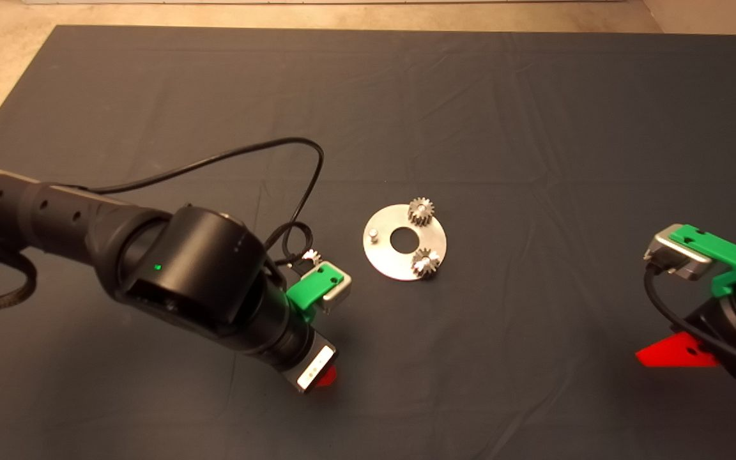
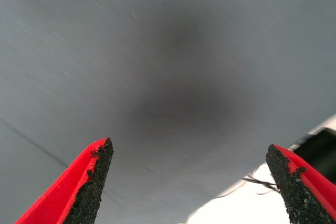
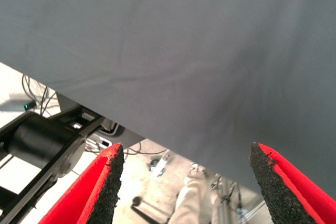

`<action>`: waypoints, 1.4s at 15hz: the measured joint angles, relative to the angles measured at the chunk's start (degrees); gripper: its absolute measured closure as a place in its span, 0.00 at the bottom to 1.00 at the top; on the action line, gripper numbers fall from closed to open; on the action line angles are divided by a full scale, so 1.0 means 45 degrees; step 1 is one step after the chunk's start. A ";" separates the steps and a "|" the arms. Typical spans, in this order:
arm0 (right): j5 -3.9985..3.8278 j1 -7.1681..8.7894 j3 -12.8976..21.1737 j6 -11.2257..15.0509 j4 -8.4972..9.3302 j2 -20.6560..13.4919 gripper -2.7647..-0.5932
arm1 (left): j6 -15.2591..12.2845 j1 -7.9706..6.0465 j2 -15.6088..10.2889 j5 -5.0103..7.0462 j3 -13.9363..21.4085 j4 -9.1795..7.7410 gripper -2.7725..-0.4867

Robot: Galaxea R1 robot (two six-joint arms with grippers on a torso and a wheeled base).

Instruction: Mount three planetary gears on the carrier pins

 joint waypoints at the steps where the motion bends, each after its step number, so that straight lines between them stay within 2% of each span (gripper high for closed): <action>1: -0.0035 0.0000 0.0024 0.0009 0.0000 -0.0309 0.46 | 0.0439 -0.0100 -0.0134 -0.0005 -0.0194 -0.0011 0.31; 4: -0.0049 0.0000 0.0043 0.0014 0.0000 -0.0429 0.46 | 0.1845 -0.0439 -0.0615 -0.0014 -0.0525 -0.0094 0.31; 6: -0.0035 0.0002 0.0043 0.0014 -0.0005 -0.0426 0.46 | 0.2826 -0.0466 -0.1035 0.0011 -0.0911 -0.0092 0.31; 8: -0.0049 0.0000 0.0043 0.0014 -0.0005 -0.0426 0.46 | 0.3299 -0.0471 -0.1173 0.0019 -0.1135 0.0117 0.31; 10: -0.0084 -0.0005 0.0049 0.0014 -0.0005 -0.0431 0.46 | 0.3611 -0.0466 -0.1151 -0.0043 -0.1309 0.0706 0.31; 13: -0.0079 0.0000 0.0043 0.0014 -0.0008 -0.0426 0.46 | 0.3993 -0.0452 -0.1149 -0.0018 -0.2025 0.1593 0.31; 15: -0.0079 -0.0005 0.0043 0.0014 -0.0008 -0.0431 0.46 | 0.4202 -0.0379 -0.1046 0.0000 -0.2445 0.1924 0.31; 19: -0.0073 0.0000 0.0043 0.0014 -0.0008 -0.0456 0.46 | 0.4305 0.0005 -0.0880 0.0000 -0.2856 0.2655 0.31; 21: -0.0073 0.0000 0.0043 0.0014 -0.0008 -0.0469 0.46 | 0.4299 0.0208 -0.0875 0.0000 -0.2958 0.2842 0.31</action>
